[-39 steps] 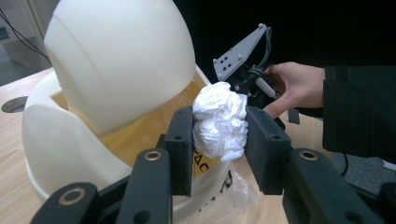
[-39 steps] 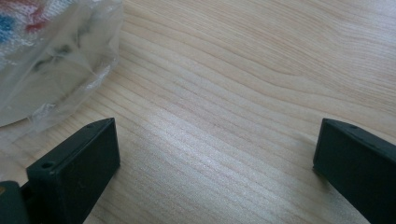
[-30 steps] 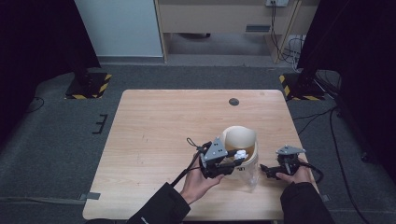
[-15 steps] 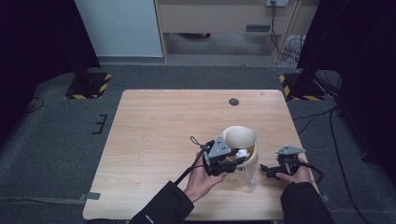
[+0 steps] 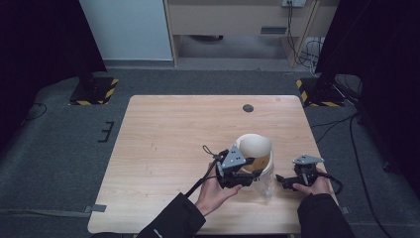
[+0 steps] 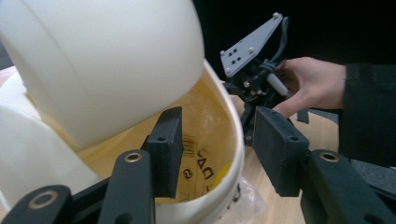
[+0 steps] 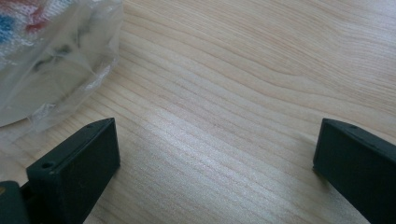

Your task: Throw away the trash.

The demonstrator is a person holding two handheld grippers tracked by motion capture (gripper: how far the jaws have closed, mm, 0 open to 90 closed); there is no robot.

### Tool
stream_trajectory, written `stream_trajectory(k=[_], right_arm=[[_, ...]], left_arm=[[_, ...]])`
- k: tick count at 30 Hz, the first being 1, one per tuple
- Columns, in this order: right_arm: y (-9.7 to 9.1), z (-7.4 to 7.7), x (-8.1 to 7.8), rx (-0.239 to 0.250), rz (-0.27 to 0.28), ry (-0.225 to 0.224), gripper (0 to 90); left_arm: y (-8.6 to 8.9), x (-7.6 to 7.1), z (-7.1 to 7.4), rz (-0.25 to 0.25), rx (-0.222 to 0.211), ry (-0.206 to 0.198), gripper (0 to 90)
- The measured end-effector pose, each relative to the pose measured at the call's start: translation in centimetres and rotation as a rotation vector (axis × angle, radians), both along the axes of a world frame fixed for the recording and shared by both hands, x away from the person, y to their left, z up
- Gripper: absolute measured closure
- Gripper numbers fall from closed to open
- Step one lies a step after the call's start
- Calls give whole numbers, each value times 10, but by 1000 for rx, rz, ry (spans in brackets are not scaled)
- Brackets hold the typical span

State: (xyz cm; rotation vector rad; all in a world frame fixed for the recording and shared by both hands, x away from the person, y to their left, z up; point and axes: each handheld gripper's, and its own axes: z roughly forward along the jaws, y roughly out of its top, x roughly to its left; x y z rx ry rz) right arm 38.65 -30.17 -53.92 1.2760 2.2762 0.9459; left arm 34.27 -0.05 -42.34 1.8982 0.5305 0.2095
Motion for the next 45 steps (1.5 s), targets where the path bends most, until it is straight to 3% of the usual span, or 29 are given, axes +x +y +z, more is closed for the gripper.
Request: stream_trajectory(k=[11, 14, 16, 18, 19, 23, 26, 29, 32, 38, 41, 42, 45], right_arm=[[0, 0, 0, 0, 1, -2, 7], [0, 0, 0, 1, -1, -1, 7], [0, 0, 0, -1, 2, -1, 7], [0, 0, 0, 1, -1, 1, 7], [0, 0, 0, 1, -1, 1, 7], [0, 0, 0, -2, 1, 0, 7], [0, 0, 0, -1, 1, 0, 7], [0, 0, 0, -1, 1, 0, 7], [0, 0, 0, -2, 2, 1, 7], [0, 0, 0, -1, 2, -1, 7], [0, 0, 0, -1, 2, -1, 7], [0, 0, 0, -1, 2, -1, 6], [0, 0, 0, -1, 2, -1, 6]], left_arm=[[28, -17, 15, -7, -26, -21, 470], [51, -24, 14, 8, -15, -33, 449], [55, -25, 14, 14, -15, -33, 436], [74, -27, 9, 41, -15, -30, 425], [74, -27, 9, 41, -15, -30, 419], [104, -29, -3, 95, 18, -15, 391], [116, -28, -9, 121, 30, -9, 376], [139, -26, -22, 178, 48, 14, 357], [156, -23, -32, 227, 32, 49, 333], [184, -12, -49, 327, 59, 97, 233], [194, -8, -56, 372, 86, 106, 199], [202, -5, -61, 401, 125, 103, 190], [212, 1, -68, 436, 155, 107, 177]])
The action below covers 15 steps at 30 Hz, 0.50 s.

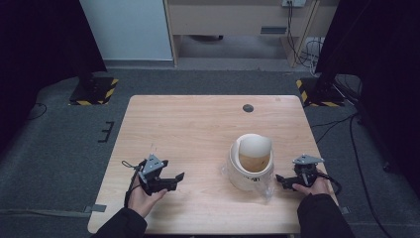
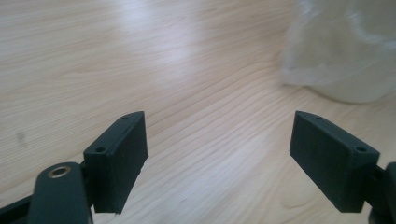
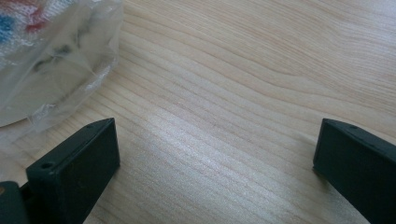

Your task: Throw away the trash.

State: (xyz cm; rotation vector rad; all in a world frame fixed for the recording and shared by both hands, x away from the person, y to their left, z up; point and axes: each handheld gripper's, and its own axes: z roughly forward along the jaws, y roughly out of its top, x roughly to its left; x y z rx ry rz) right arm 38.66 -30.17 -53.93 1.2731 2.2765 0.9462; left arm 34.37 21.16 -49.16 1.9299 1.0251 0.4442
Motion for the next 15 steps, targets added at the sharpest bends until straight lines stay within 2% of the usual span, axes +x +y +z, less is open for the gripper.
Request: stream_trajectory(k=[4, 6, 7, 8, 9, 12, 14, 15], right_arm=[[0, 0, 0, 0, 0, 0, 6], [0, 0, 0, 0, 0, 0, 7], [0, 0, 0, 0, 0, 0, 7], [0, 0, 0, 0, 0, 0, 6], [0, 0, 0, 0, 0, 0, 6], [0, 0, 0, 0, 0, 0, 7], [0, 0, 0, 0, -1, -1, 7], [0, 0, 0, 0, -1, -1, 7]], left_arm=[[17, 10, -11, 61, 48, 40, 157], [24, 15, -15, 81, 75, 63, 147], [24, 15, -15, 81, 75, 63, 145], [30, 20, -20, 103, 104, 92, 140], [34, 23, -23, 114, 115, 108, 134], [41, 27, -28, 139, 135, 139, 119], [45, 29, -30, 155, 135, 164, 115], [45, 29, -30, 155, 135, 164, 113]])
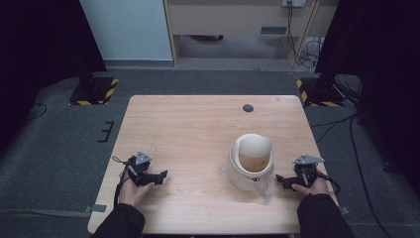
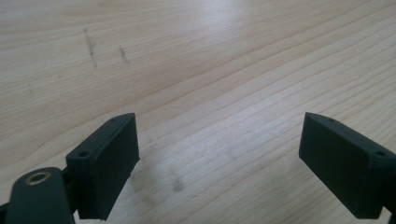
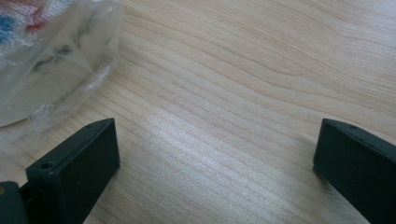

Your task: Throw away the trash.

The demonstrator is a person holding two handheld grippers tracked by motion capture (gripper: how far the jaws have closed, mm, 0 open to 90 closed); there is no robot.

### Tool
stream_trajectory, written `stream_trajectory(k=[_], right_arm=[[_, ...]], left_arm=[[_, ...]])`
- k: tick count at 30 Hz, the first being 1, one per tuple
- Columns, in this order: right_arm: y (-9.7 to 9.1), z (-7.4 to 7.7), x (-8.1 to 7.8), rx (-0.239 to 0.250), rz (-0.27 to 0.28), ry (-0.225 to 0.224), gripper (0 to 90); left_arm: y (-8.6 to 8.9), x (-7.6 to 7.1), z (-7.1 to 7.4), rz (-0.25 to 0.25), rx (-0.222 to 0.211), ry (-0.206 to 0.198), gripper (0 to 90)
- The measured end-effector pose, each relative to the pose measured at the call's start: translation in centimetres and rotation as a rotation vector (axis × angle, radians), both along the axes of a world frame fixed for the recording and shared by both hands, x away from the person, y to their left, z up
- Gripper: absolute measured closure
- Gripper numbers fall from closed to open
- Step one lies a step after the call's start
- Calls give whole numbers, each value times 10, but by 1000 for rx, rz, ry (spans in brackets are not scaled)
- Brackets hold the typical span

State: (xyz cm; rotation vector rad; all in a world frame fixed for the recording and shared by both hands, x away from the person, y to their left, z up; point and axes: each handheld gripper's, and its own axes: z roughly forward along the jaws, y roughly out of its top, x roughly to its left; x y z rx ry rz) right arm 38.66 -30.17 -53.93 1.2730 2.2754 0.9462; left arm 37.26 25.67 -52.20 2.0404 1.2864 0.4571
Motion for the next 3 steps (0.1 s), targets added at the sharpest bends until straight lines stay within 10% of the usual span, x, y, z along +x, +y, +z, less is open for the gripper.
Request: stream_trajectory(k=[3], right_arm=[[0, 0, 0, 0, 0, 0, 6]], left_arm=[[4, 2, -3, 20, 12, 20, 113]])
